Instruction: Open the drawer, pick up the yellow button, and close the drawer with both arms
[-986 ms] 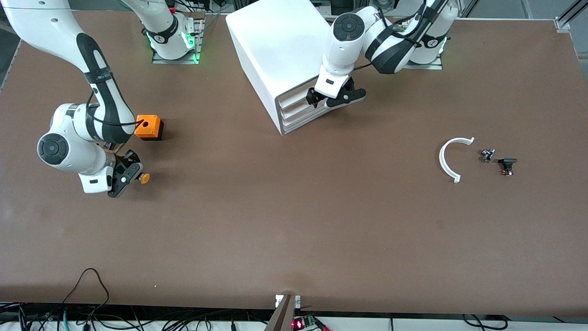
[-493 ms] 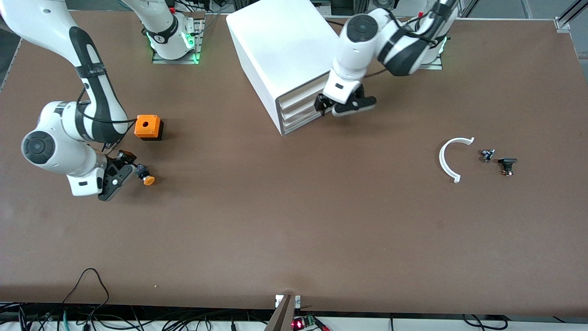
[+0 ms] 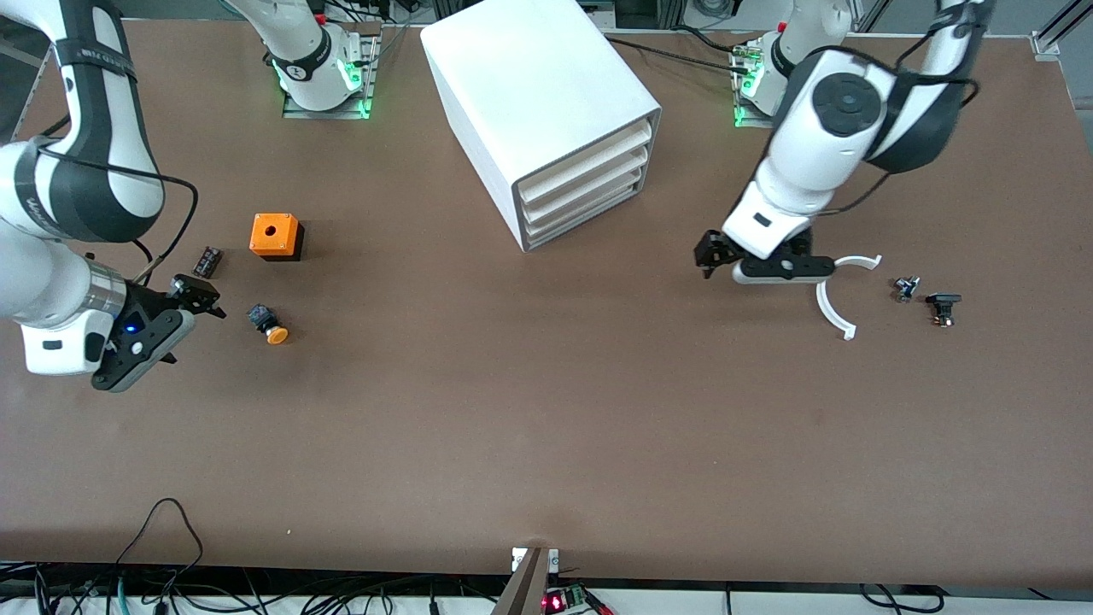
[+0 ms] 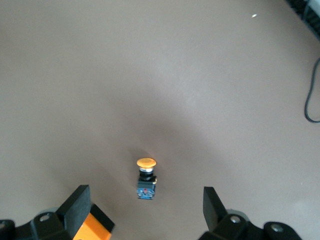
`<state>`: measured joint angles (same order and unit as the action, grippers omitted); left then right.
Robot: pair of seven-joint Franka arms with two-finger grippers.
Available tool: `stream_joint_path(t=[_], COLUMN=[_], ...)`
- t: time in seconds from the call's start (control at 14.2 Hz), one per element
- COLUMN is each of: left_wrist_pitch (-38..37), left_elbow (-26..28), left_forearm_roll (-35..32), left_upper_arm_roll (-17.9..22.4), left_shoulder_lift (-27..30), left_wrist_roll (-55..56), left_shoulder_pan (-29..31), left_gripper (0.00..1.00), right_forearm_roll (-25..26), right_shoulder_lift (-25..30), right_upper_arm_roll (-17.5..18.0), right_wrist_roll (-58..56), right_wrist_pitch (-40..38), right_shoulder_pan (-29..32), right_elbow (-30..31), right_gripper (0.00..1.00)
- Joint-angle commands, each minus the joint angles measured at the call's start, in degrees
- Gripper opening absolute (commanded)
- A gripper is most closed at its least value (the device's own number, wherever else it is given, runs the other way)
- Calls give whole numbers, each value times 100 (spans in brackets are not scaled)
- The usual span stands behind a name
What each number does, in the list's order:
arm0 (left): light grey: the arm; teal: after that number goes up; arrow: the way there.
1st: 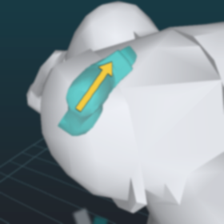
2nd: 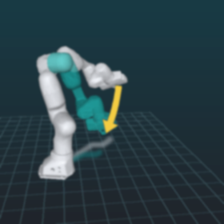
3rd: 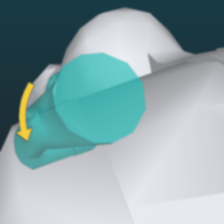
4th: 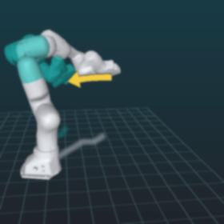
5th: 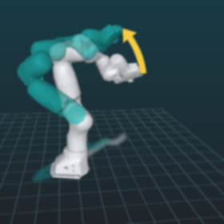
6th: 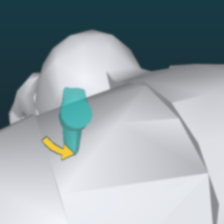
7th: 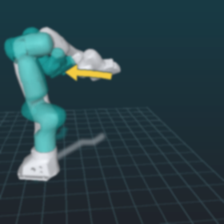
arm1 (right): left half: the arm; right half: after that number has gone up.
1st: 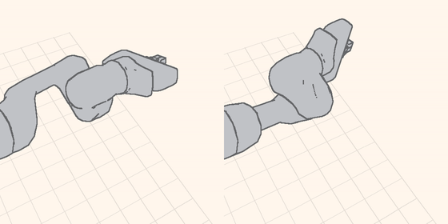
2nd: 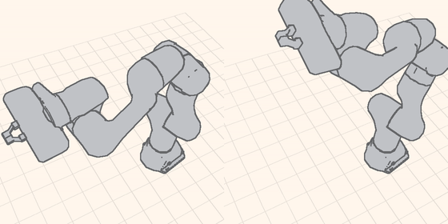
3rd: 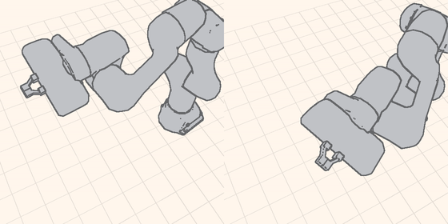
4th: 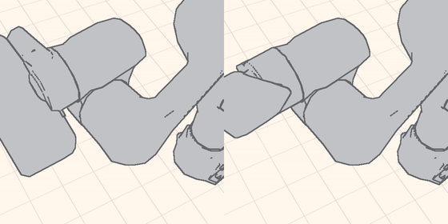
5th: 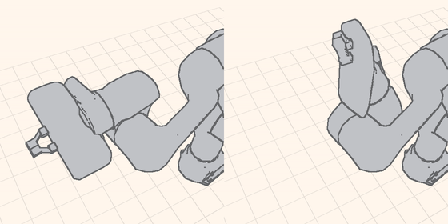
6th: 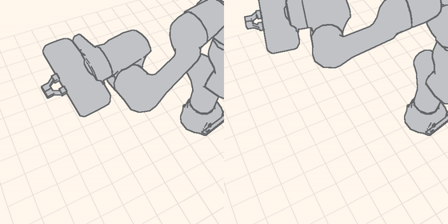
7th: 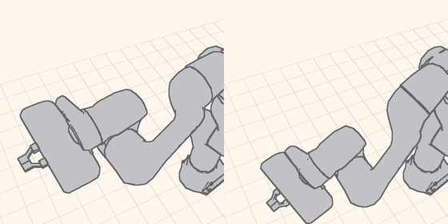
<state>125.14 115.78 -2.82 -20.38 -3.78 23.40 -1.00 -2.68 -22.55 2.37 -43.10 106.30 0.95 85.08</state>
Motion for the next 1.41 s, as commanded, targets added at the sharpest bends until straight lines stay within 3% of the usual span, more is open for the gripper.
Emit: stream_joint_path(t=[0.0, 0.21, 0.35, 0.49, 0.77, 0.99, 1.13, 1.34], left_wrist_pitch=[-1215, -2491, -3001, -3380, -3996, -3962, -3656, -3199], left_elbow=[-782, -1504, -1706, -1987, -2182, -2226, -2270, -2200], left_forearm_roll=[-8, -34, -8, 18, -43, -34, 10, 324], left_upper_arm_roll=[288, 682, 1095, 1203, 1361, 1361, 1370, 1597], left_shoulder_lift=[202, 369, 536, 589, 686, 677, 669, 660], left_wrist_roll=[-914, -1494, -2170, -2331, -2252, -2252, -2270, -2348], left_shoulder_pan=[12, 13, 13, 13, 13, 13, 13, 56], left_gripper=[100, 100, 100, 100, 100, 100, 100, 100], right_forearm_roll=[13, 531, 514, 777, 831, 937, 875, 884], right_shoulder_lift=[13, 303, 610, 804, 1060, 1235, 1612, 2385], right_upper_arm_roll=[386, 607, 659, 835, 643, 213, -60, -96], right_wrist_roll=[1315, 3582, 5154, 6170, 5972, 5218, 5004, 5013], right_wrist_pitch=[-382, -792, -1495, -2032, -2078, -1773, -1718, -1517], right_shoulder_pan=[81, 72, 46, -24, 98, 107, 134, 134], right_elbow=[-386, -395, -395, -413, -395, -299, 217, 1246], right_gripper=[100, 100, 100, 100, 100, 100, 100, 100])
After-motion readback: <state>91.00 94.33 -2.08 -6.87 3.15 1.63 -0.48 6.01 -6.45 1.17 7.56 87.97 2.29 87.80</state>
